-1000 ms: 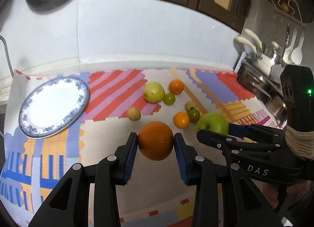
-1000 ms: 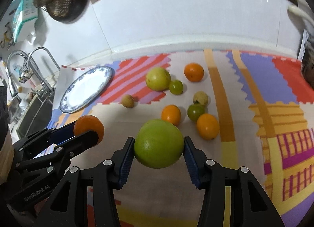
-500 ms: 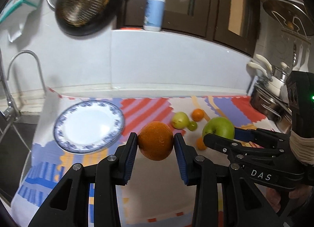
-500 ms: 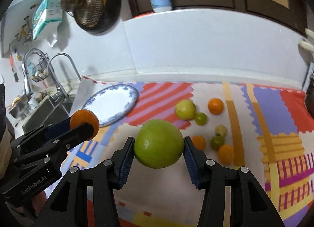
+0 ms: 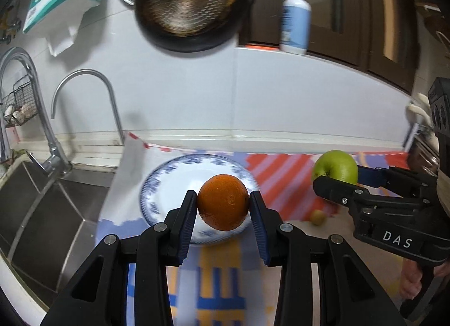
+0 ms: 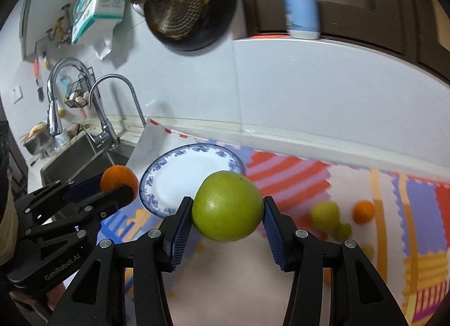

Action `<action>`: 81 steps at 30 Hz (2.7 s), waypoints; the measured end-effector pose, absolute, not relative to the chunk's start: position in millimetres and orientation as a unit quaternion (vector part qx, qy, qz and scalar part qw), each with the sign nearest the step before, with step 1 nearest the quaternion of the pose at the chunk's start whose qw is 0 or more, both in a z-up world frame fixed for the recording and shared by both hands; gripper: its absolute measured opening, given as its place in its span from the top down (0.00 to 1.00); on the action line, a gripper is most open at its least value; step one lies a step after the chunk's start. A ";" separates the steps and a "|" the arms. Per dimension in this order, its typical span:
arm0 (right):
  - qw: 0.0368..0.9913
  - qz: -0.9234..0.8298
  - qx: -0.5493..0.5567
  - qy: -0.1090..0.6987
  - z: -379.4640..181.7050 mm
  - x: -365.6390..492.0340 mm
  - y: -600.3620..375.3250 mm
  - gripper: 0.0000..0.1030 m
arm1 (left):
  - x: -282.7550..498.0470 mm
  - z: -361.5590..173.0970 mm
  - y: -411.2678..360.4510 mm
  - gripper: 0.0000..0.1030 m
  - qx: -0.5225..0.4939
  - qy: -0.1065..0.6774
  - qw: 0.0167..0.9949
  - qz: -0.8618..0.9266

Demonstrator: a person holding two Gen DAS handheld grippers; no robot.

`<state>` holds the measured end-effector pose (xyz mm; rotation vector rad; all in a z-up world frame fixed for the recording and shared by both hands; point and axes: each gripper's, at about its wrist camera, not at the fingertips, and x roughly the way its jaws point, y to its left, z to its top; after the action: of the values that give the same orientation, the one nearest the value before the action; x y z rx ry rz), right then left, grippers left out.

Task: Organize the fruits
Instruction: 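Carry the orange and green fruit with both grippers over the plate, then open both grippers to release the orange and green fruit onto the plate, then move both grippers back over the remaining fruits on the mat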

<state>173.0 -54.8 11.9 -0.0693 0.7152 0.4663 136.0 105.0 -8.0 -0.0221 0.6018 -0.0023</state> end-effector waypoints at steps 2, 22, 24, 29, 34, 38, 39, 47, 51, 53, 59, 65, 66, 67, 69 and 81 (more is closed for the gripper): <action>0.906 0.234 -0.039 0.351 9.2 186.9 -39.1 0.51 | 145.2 -8.9 114.1 0.63 -0.012 0.300 0.954 0.002; 0.859 0.249 -0.070 0.442 -73.5 320.6 46.6 0.51 | 280.2 -81.6 187.2 0.63 -0.060 0.404 0.913 0.010; 0.852 0.248 -0.070 0.455 -83.1 331.4 50.7 0.51 | 289.5 -89.4 190.3 0.63 -0.062 0.412 0.909 0.010; 0.845 0.241 -0.065 0.473 -101.3 350.5 56.3 0.51 | 304.3 -102.4 193.3 0.63 -0.059 0.423 0.904 0.009; 0.841 0.241 -0.071 0.478 -109.0 354.1 60.6 0.51 | 311.8 -112.4 196.4 0.63 -0.059 0.433 0.899 0.010; 0.839 0.243 -0.076 0.481 -112.2 354.0 62.4 0.51 | 314.9 -115.1 195.7 0.63 -0.057 0.431 0.900 0.011; 0.838 0.244 -0.076 0.482 -112.6 354.2 62.3 0.51 | 315.5 -115.4 195.8 0.63 -0.057 0.430 0.901 0.011; 0.840 0.245 -0.077 0.478 -112.8 354.0 62.9 0.51 | 313.2 -113.3 193.6 0.63 -0.055 0.430 0.901 0.012; 0.840 0.247 -0.074 0.478 -113.2 352.3 61.5 0.51 | 309.9 -106.5 193.8 0.59 -0.053 0.426 0.903 0.020; 0.841 0.250 -0.074 0.474 -111.2 350.4 60.8 0.51 | 304.3 -99.0 194.2 0.53 -0.050 0.418 0.907 0.026; 0.855 0.247 -0.073 0.451 -93.8 332.7 51.8 0.46 | 274.9 -72.9 189.9 0.39 -0.036 0.386 0.920 0.058; 0.877 0.237 -0.071 0.412 -65.3 299.0 37.2 0.46 | 238.4 -47.7 182.4 0.24 -0.039 0.352 0.932 0.082; 0.880 0.236 -0.070 0.406 -60.9 294.9 34.5 0.43 | 231.0 -41.8 181.0 0.21 -0.041 0.347 0.933 0.087; 0.887 0.230 -0.070 0.394 -53.4 286.3 28.8 0.39 | 223.0 -36.4 178.1 0.19 -0.040 0.338 0.936 0.090; 0.896 0.222 -0.073 0.377 -43.2 277.5 22.7 0.38 | 210.9 -28.9 174.6 0.15 -0.038 0.326 0.939 0.099; 0.927 0.188 -0.074 0.317 6.2 201.2 -42.2 0.31 | 141.7 13.8 117.9 0.00 -0.005 0.275 0.959 0.071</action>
<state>201.2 -42.2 6.2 -0.1511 0.6493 0.3852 141.7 117.9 13.8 -0.0105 0.5575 0.1448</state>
